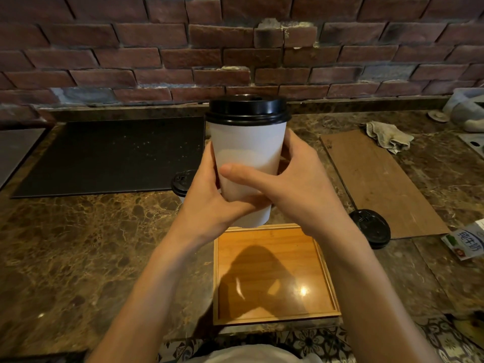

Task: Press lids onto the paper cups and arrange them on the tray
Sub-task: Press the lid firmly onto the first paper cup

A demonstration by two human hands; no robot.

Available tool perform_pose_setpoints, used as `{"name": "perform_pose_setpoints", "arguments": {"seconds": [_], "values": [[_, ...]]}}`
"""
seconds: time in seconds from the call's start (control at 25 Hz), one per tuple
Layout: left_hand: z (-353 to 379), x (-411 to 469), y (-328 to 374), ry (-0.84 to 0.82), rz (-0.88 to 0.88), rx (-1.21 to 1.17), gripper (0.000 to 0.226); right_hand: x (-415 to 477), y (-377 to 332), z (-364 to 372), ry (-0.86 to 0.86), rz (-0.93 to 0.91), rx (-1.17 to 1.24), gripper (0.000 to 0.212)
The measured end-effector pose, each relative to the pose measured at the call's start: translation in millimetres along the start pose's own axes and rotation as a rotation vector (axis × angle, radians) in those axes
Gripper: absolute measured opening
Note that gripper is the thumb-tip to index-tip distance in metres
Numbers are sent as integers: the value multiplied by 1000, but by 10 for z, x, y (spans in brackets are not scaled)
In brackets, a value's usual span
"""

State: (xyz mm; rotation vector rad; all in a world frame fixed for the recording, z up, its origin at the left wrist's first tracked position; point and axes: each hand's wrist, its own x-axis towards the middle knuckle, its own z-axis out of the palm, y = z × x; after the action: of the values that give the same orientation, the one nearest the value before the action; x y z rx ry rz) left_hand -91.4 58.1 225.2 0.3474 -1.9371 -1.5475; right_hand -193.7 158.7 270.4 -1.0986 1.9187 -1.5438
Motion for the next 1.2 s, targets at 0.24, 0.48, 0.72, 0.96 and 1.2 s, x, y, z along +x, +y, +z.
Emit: {"name": "perform_pose_setpoints", "arguments": {"seconds": [0.24,0.48,0.72,0.96,1.2], "values": [[-62,-23,39,-74,-22,-27,74,-17,-6,-75,-112,-33,117,63],[-94,-47,51,-146,-33,-80,79,-5,37,-144,-253,-36,148,62],[-102,-20,87,-138,-36,-86,76,26,32,-145,-266,-43,134,64],[-26,5,76,4,9,-11,74,39,7,-43,-120,-41,57,68],[100,55,46,79,13,-10,88,42,23,82,54,11,-92,79]]}}
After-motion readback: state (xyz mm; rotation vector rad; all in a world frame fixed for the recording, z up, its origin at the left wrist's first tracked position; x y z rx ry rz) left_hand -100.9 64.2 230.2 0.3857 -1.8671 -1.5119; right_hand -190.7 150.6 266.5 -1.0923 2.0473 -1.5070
